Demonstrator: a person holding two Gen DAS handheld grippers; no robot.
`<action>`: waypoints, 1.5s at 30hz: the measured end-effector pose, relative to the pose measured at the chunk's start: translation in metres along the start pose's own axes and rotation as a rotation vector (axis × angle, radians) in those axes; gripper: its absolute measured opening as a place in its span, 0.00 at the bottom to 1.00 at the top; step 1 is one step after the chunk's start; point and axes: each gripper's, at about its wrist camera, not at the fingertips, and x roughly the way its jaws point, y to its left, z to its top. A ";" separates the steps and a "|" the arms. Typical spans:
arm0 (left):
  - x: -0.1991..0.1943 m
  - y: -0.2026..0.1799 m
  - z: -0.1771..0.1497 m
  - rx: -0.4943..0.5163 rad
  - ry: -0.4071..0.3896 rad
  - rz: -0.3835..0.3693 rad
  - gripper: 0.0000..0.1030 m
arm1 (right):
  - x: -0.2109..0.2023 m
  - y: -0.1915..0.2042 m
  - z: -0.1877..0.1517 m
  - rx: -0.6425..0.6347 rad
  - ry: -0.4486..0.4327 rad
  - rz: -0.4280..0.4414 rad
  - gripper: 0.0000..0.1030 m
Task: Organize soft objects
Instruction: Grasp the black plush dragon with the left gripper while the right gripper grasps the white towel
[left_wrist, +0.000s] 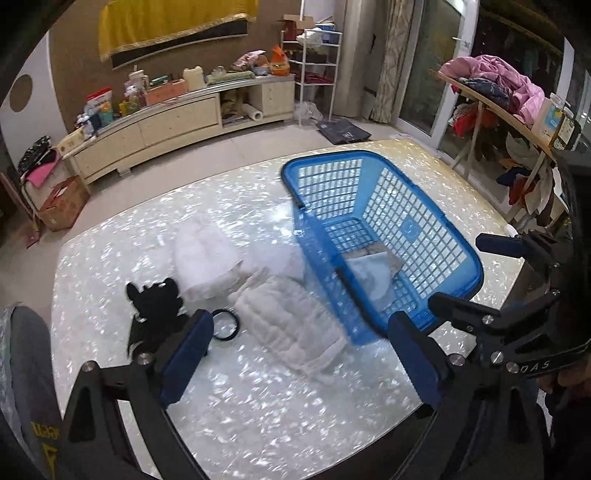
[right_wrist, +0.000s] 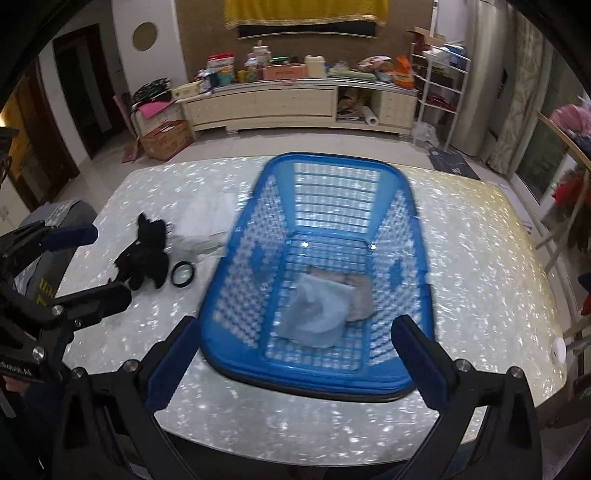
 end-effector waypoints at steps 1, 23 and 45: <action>-0.003 0.003 -0.003 -0.004 -0.004 0.003 0.92 | 0.001 0.004 0.001 -0.007 0.002 0.006 1.00; -0.029 0.119 -0.082 -0.165 0.057 0.126 1.00 | 0.059 0.128 0.012 -0.196 0.091 0.219 1.00; 0.046 0.179 -0.090 -0.253 0.159 0.052 1.00 | 0.133 0.148 0.021 -0.243 0.214 0.216 1.00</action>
